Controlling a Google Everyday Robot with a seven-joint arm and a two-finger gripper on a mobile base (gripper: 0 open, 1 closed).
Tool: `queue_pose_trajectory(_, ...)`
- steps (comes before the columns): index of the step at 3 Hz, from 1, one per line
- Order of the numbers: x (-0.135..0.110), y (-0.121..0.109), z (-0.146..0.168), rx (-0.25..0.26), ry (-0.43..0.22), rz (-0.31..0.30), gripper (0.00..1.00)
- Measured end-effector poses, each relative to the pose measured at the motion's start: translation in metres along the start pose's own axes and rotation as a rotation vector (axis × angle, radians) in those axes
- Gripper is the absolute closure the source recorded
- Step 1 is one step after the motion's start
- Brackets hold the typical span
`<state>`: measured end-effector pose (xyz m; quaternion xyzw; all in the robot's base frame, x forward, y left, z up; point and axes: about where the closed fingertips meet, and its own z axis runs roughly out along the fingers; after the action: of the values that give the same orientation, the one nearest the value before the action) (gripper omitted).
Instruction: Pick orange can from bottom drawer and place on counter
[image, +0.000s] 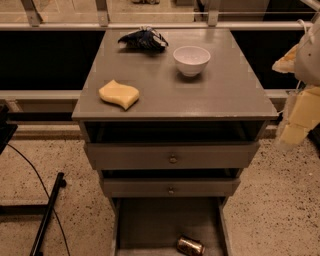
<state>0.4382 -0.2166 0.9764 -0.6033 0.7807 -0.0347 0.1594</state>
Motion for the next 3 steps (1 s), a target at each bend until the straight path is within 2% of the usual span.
queue_pose_trajectory(1, 0.0, 0.0, 0.0, 0.0, 0.0, 0.0, 0.0)
queue_pose_trajectory(2, -0.011, 0.003, 0.026, 0.002, -0.031, -0.02, 0.0)
queue_pose_trajectory(3, -0.025, 0.05, 0.127, -0.113, -0.215, -0.078, 0.0)
